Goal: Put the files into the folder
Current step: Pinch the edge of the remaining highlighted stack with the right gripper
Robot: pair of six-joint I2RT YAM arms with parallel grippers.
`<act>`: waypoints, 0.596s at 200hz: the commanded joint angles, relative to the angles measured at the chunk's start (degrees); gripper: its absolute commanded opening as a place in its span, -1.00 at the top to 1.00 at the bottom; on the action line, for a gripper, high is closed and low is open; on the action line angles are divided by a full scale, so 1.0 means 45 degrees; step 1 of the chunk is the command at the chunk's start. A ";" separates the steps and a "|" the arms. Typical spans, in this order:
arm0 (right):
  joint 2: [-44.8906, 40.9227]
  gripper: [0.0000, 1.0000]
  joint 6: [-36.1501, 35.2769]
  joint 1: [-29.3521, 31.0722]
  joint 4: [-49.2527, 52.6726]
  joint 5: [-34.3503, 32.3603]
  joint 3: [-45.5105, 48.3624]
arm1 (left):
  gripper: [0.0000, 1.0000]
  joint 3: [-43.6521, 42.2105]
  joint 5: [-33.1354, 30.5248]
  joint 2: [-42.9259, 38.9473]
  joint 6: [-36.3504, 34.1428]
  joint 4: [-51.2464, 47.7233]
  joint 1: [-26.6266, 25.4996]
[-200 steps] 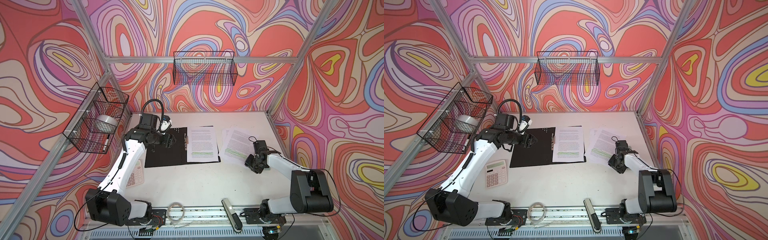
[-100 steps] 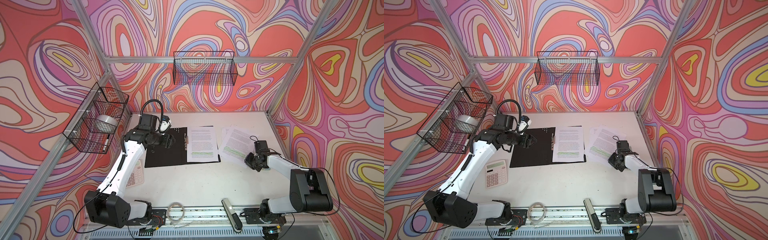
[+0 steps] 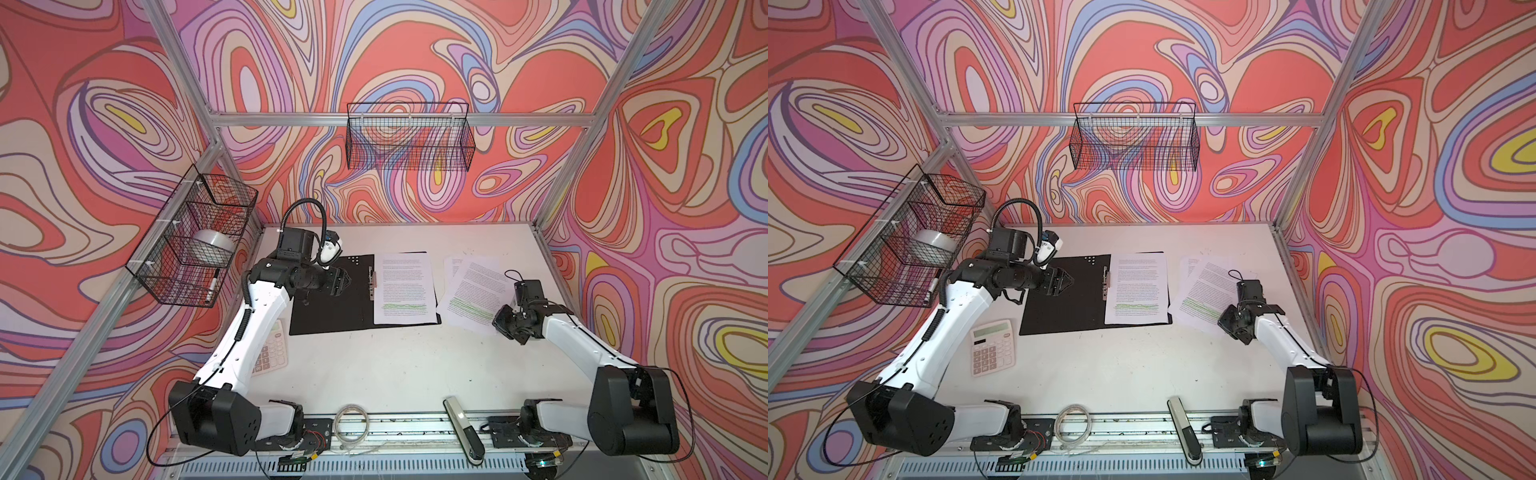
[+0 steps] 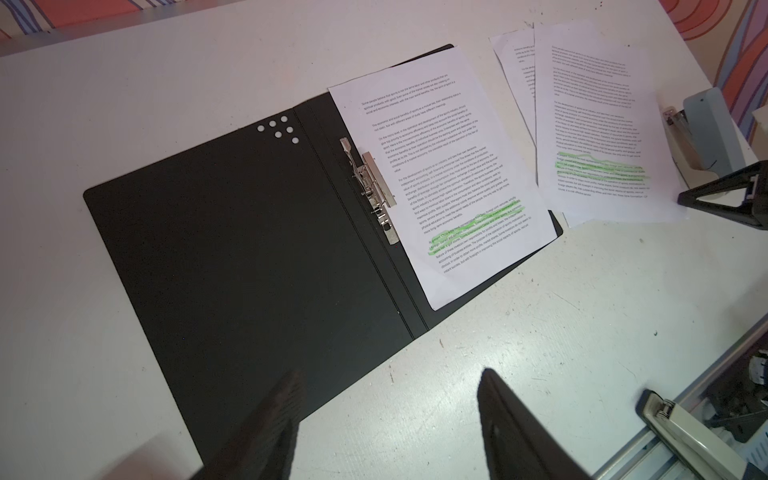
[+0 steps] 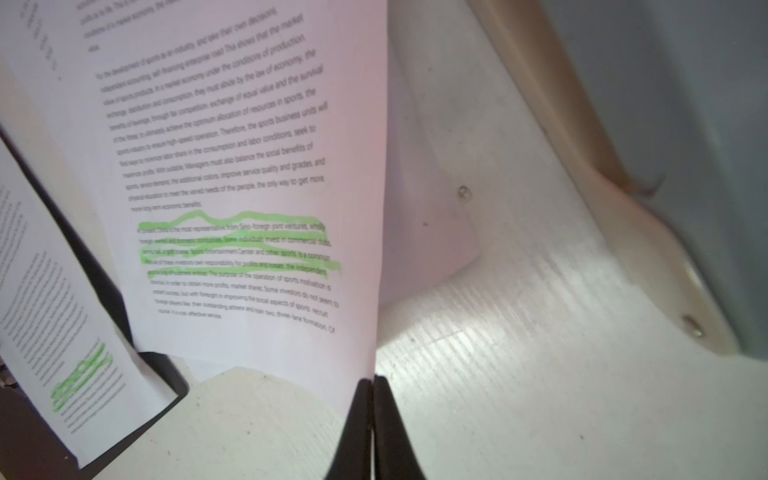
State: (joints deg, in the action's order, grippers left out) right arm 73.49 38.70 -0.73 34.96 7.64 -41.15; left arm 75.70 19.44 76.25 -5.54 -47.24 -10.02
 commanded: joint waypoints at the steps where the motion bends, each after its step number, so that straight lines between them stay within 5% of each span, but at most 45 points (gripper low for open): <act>1: -0.0277 1.00 -0.0339 -0.0064 0.0448 0.0454 -0.0719 | -0.35 0.0168 -0.0038 -0.0123 0.0020 0.0137 0.0098; 119: 0.0637 1.00 -0.1414 -0.0036 0.1751 0.2380 -0.5037 | -0.36 0.0499 -0.0013 -0.0049 0.0332 0.0186 0.0098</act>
State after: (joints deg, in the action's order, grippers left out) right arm 74.98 34.24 -0.73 40.14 16.03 -60.36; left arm 76.40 19.44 76.25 -4.47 -46.89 -10.02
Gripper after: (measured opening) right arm 0.047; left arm 0.679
